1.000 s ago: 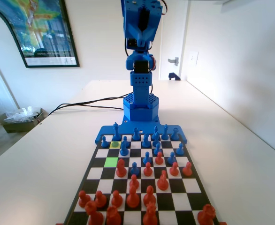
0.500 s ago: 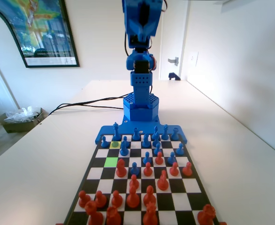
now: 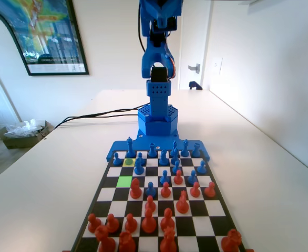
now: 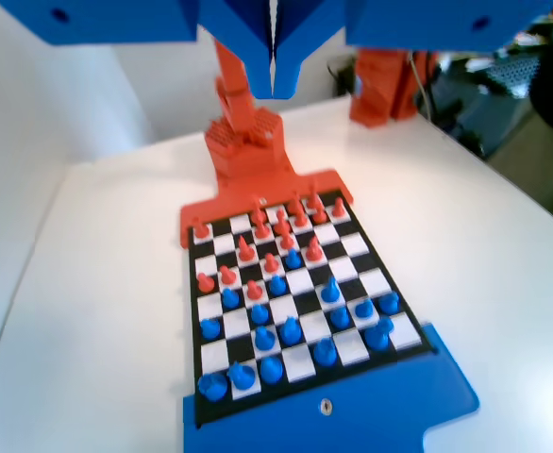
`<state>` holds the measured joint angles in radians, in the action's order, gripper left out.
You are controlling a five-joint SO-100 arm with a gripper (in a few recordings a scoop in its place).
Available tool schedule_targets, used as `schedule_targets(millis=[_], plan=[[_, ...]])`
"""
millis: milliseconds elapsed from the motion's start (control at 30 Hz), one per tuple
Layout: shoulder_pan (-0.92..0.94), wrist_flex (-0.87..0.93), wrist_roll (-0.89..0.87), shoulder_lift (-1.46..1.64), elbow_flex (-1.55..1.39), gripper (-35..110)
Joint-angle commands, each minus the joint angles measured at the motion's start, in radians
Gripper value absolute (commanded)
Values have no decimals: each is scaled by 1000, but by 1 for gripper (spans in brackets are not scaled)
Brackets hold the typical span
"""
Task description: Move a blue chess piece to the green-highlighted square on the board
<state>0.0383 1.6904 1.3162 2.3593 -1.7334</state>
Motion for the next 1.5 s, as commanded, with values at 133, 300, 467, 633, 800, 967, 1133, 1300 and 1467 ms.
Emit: schedule_targets(millis=[133, 300, 467, 633, 800, 967, 1133, 1300, 1467], plan=[[75, -12, -44, -193, 60, 2], [121, -21, -15, -259, 15, 1], [153, -57, 100, -298, -35, 1], [170, -140, 259, -302, -97, 1], [172, -218, 394, -314, -144, 1], [187, -273, 499, -351, -189, 1], [221, -333, 561, -388, -255, 1], [245, -394, 583, -413, -324, 1], [265, -445, 621, -417, -402, 2]])
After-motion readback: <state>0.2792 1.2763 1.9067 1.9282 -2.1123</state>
